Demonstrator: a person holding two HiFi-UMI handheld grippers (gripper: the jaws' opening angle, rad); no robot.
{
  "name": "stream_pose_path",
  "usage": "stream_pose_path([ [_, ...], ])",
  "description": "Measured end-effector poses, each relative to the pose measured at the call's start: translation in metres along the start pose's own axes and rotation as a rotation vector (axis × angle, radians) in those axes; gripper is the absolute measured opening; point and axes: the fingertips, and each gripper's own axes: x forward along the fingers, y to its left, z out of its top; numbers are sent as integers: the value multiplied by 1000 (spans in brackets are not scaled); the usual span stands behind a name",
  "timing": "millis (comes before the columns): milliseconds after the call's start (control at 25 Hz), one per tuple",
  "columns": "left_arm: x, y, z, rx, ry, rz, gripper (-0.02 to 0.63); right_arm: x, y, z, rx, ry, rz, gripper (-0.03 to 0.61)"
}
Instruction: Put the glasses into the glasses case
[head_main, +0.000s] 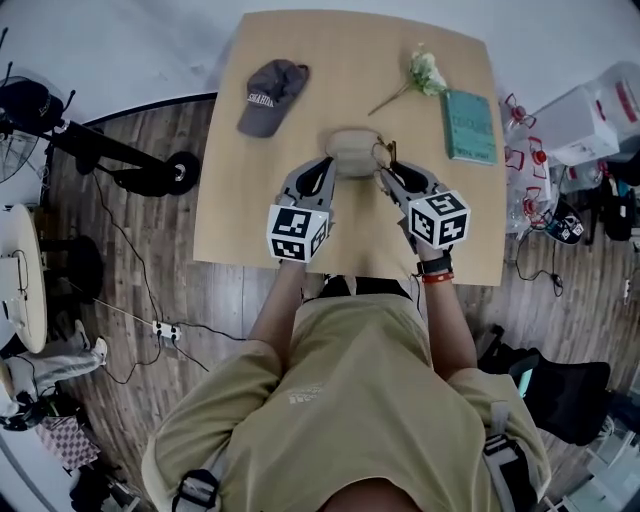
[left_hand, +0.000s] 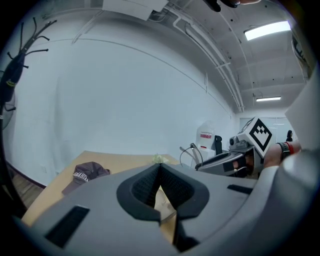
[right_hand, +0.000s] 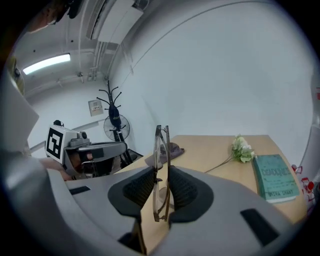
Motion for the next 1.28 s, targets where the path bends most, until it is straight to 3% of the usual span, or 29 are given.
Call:
stream_pose_path([
  [680, 55, 51, -39, -43, 123, 36, 21, 106, -36, -35, -314, 488, 393, 98],
  [1000, 67, 63, -53, -50, 151, 8, 21, 129, -37, -61, -469, 668, 520, 97],
  [1280, 76, 70, -61, -43, 171, 6, 21, 142, -37, -76, -534, 800, 644, 97],
])
